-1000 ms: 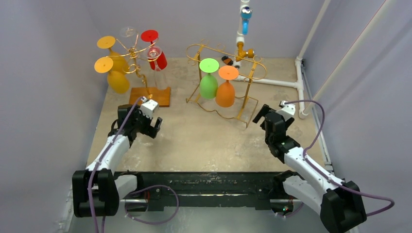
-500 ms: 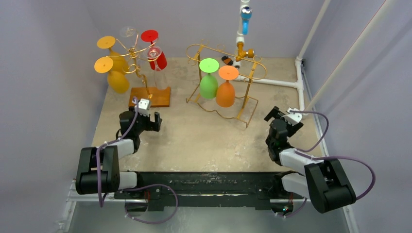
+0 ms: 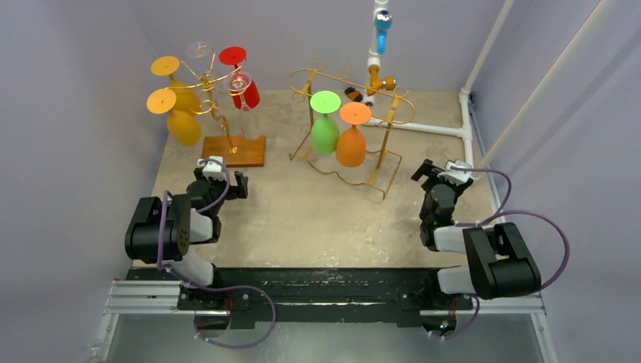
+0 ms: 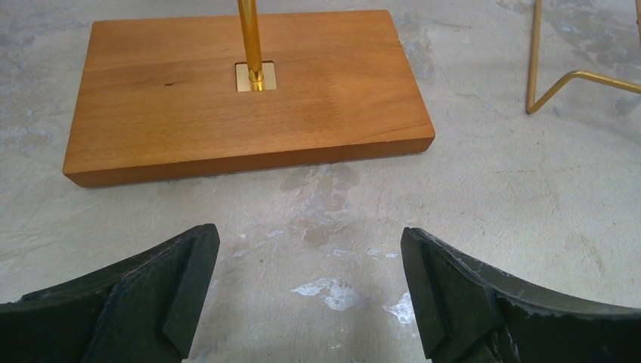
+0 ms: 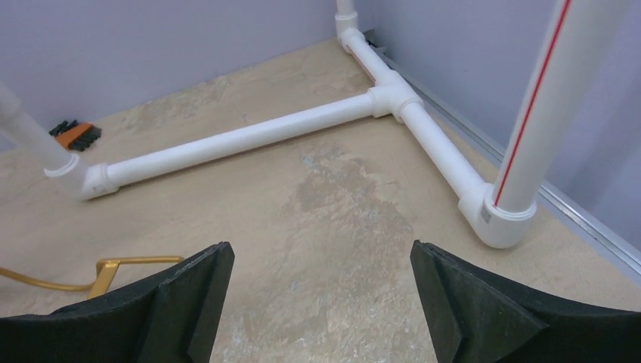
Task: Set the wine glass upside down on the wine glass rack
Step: Reset both arms
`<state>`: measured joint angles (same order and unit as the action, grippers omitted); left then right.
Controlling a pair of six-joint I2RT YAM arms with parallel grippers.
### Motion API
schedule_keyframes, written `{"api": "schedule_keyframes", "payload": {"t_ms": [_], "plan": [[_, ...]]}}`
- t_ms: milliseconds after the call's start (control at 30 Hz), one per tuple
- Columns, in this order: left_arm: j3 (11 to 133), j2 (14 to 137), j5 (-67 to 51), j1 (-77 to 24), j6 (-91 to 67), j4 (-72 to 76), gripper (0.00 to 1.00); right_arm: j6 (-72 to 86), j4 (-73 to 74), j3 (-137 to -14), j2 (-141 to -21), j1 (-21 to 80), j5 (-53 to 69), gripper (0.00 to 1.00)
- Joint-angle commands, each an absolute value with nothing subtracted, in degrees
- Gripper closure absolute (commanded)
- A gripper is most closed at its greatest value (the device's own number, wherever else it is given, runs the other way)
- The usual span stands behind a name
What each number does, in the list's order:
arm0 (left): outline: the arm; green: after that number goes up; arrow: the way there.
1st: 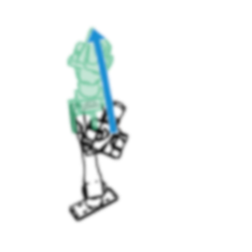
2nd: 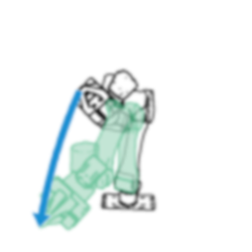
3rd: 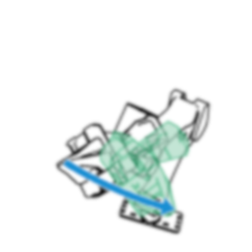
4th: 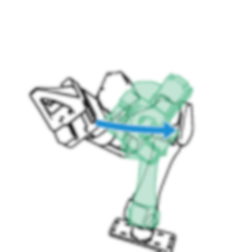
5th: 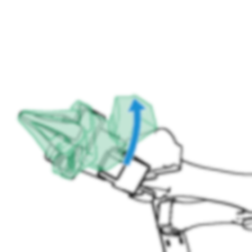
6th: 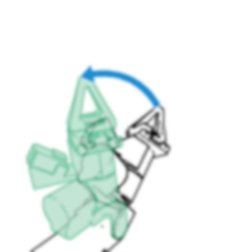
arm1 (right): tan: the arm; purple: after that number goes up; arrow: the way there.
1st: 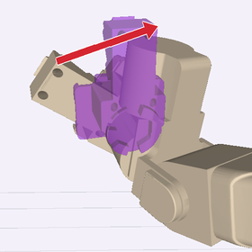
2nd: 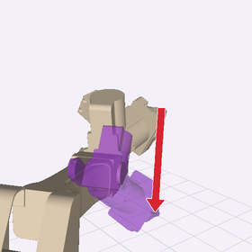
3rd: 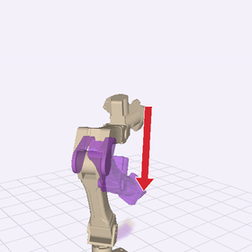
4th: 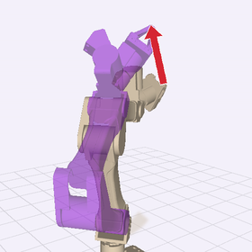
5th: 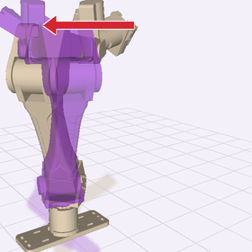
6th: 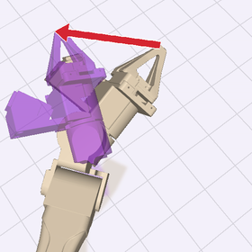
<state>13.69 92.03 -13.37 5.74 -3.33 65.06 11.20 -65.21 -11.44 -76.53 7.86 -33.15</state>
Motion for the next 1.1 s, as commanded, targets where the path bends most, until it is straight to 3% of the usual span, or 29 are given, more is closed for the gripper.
{"api": "schedule_keyframes", "payload": {"t_ms": [0, 100, 200, 333, 400, 1067], "plan": [[12.99, 92.56, -14.1, 6.2, -4.72, 77.78, 0.0, 6.0, -74.08, -13.36, -80.94, 7.65, -26.17, 0.01], [9.65, 92.72, -13.81, 6.15, -3.43, 82.19, 0.0, 2.7, -81.99, -12.18, -86.35, 7.72, -23.64, 0.01], [5.36, 99.65, -14.17, 6.83, -6.08, 99.79, 0.0, 1.36, -86.04, -10.92, -86.94, 8.16, -23.13, 0.01], [11.42, 96.78, -13.93, 6.39, -4.66, 83.67, 0.0, 5.33, -72.94, -17.25, -87.11, 7.87, -25.59, 0.01], [12.34, 95.95, -14.52, 5.6, -3.26, 80.49, 0.0, 5.18, -75.78, -16.82, -87.34, 7.26, -24.7, 0.01], [12.91, 96.41, -16.49, 5.49, -2.59, 80.45, 0.0, 2.66, -81.43, -13.84, -87.28, 7.66, -25.79, 0.01]]}}
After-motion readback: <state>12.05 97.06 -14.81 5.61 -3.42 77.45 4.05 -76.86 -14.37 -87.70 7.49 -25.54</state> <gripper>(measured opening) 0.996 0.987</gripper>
